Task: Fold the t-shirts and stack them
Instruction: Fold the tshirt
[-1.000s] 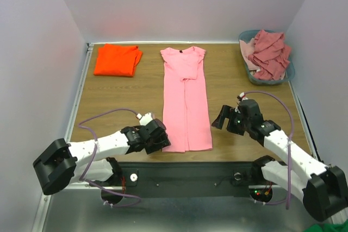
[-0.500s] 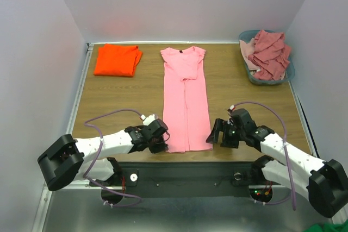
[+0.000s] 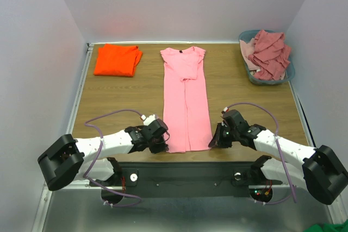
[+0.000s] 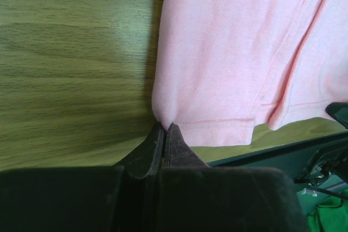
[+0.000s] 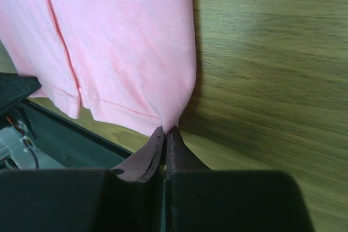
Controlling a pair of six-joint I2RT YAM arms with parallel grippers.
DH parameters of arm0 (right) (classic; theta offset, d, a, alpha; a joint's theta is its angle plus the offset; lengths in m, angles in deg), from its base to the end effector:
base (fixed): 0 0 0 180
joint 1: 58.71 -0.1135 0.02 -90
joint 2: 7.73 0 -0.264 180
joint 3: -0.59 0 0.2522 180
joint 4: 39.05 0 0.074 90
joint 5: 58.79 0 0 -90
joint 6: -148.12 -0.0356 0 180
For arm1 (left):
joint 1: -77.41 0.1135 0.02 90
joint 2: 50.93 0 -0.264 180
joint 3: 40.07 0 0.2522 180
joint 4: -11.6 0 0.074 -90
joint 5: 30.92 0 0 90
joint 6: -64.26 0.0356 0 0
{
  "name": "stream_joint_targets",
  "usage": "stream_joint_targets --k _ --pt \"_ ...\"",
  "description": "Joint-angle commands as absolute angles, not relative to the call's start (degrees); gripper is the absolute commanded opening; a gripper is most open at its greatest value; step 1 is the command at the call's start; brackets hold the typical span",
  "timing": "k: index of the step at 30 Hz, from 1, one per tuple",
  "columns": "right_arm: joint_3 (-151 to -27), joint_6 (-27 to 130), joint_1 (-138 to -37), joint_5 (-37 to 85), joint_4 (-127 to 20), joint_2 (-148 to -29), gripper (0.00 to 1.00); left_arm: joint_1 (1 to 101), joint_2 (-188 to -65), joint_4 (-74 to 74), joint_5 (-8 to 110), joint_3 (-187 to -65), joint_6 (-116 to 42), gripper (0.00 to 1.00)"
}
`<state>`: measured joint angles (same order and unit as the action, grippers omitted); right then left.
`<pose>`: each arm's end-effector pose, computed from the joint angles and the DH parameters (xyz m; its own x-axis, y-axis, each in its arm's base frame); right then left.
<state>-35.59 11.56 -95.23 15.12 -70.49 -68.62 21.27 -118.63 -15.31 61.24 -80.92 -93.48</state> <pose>0.1395 0.1156 0.1489 -0.9642 0.1541 -0.2159 0.0062 0.8266 0.5627 0.1179 -0.1733 0.1555 -0.9267 -0.2787 -0.2521 -0.1063 0.8378 -0.5356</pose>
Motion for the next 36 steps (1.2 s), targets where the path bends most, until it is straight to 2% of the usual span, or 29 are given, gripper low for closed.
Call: stream_joint_targets --k 1,8,15,18,26,36 --pt "-37.4 11.3 -95.7 17.4 -70.6 -67.9 0.01 21.2 -119.2 -17.2 61.4 -81.7 -92.0 0.00" --pt "-43.9 15.4 -95.7 20.9 -71.9 -68.3 0.00 22.3 -122.1 -18.9 64.0 -89.4 -88.3 0.00" --pt "-52.5 16.8 -95.8 30.8 -71.9 -73.6 0.00 28.1 -126.0 -19.3 66.7 -98.1 -82.2 0.00" --pt "-57.8 18.3 -95.7 38.7 -71.9 -77.7 0.00 31.5 -127.7 -19.1 68.4 -101.7 -79.5 0.00" --pt "-70.9 19.8 -94.5 48.0 -71.5 -90.3 0.00 38.8 -137.9 -17.2 70.5 -114.7 -72.0 0.00" --pt "-84.2 23.5 -89.0 47.8 -70.1 -102.7 0.00 44.8 -149.1 -16.1 69.9 -125.7 -66.8 0.00"
